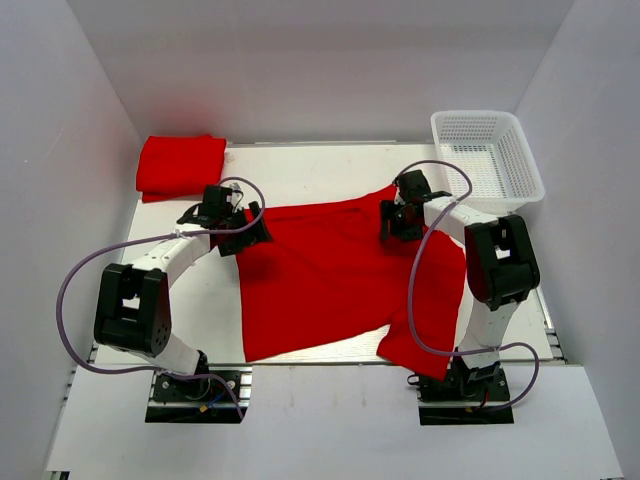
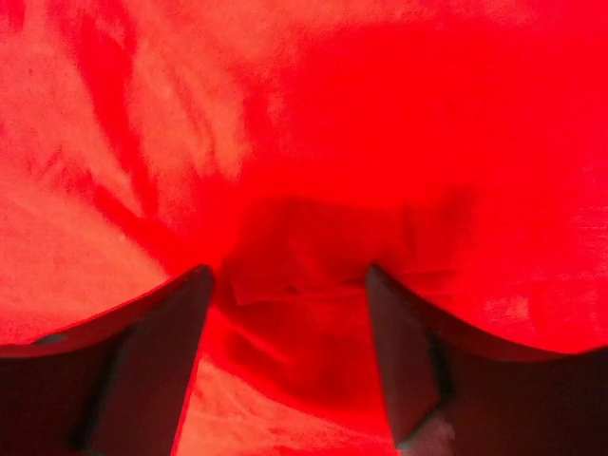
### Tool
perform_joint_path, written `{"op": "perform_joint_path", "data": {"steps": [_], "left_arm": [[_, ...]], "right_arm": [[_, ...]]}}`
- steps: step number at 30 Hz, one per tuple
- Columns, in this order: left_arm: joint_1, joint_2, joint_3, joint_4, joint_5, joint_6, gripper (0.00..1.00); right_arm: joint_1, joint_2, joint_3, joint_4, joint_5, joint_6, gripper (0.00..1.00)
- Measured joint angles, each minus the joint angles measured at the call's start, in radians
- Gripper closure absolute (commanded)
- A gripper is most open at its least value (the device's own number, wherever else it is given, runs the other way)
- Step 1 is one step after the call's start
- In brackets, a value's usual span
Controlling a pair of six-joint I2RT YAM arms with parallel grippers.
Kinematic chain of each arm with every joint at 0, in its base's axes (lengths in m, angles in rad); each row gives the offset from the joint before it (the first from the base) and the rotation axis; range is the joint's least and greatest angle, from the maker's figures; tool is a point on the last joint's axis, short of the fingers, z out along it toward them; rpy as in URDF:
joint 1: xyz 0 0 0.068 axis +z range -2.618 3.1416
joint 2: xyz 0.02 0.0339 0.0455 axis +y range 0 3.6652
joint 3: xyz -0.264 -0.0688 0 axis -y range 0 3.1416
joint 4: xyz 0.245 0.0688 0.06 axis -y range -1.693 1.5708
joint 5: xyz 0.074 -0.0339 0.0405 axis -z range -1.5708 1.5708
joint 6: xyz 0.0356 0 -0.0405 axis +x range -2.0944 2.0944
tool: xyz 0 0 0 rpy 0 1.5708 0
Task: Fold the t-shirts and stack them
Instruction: Flatten out the tshirt
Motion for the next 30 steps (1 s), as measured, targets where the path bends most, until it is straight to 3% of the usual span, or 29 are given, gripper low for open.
{"op": "perform_joint_path", "data": {"steps": [2, 3, 7, 20, 26, 30], "left_arm": [[0.000, 0.000, -0.001, 0.000, 0.000, 0.000, 0.00], [0.000, 0.000, -0.002, 0.000, 0.000, 0.000, 0.00], [0.000, 0.003, -0.015, 0.008, 0.008, 0.000, 0.00], [0.000, 0.045, -0.033, 0.038, 0.019, 0.000, 0.00], [0.000, 0.092, -0.035, 0.071, 0.017, 0.000, 0.00], [0.001, 0.137, -0.016, 0.069, 0.010, 0.000, 0.00]], "right_arm": [[0.000, 0.001, 0.003, 0.006, 0.017, 0.003, 0.43], [0.000, 0.002, 0.003, 0.008, 0.024, 0.005, 0.60], [0.001, 0.003, 0.003, 0.015, 0.048, 0.014, 1.00], [0.011, 0.001, 0.044, 0.019, 0.091, 0.009, 1.00], [0.010, 0.001, 0.154, 0.040, 0.086, -0.028, 1.00], [0.010, 0.053, 0.323, 0.051, 0.084, -0.064, 1.00]]}}
